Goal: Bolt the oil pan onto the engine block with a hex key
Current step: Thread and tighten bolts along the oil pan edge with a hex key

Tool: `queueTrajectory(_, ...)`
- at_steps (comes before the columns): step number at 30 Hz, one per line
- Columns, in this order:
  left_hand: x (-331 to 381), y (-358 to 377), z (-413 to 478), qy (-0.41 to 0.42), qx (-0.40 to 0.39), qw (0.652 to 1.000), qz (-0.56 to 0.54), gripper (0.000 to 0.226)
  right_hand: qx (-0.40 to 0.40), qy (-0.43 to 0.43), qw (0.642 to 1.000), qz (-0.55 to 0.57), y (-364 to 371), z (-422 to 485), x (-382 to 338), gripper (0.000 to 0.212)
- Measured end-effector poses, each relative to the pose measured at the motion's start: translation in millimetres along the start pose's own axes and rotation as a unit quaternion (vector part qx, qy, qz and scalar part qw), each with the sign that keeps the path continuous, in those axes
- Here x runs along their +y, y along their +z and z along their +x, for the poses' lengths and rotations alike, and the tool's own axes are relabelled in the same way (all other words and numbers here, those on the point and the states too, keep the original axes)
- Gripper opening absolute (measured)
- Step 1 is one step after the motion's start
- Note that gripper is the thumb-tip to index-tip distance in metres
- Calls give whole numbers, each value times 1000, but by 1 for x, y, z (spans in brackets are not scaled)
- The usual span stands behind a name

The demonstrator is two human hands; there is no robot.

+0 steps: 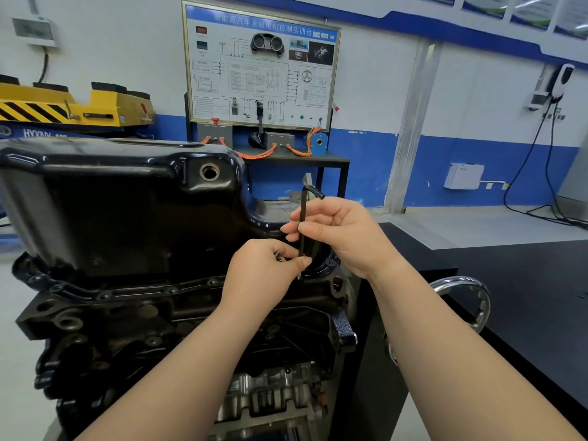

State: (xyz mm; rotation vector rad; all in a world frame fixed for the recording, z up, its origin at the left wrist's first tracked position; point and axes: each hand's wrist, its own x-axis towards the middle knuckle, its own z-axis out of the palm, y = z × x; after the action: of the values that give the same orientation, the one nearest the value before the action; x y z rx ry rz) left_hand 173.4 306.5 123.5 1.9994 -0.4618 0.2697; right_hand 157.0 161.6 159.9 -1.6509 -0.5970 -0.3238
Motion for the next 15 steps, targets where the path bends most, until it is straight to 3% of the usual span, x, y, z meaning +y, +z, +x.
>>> queueTrajectory(10,1,-1,-1,0,8,1000,5,21,39,-1,999,-2,0,-3,2,15)
queueTrajectory(15,1,-1,-2,-6,-1,1000,4,17,37,-11,999,-17,0,-3,0,19)
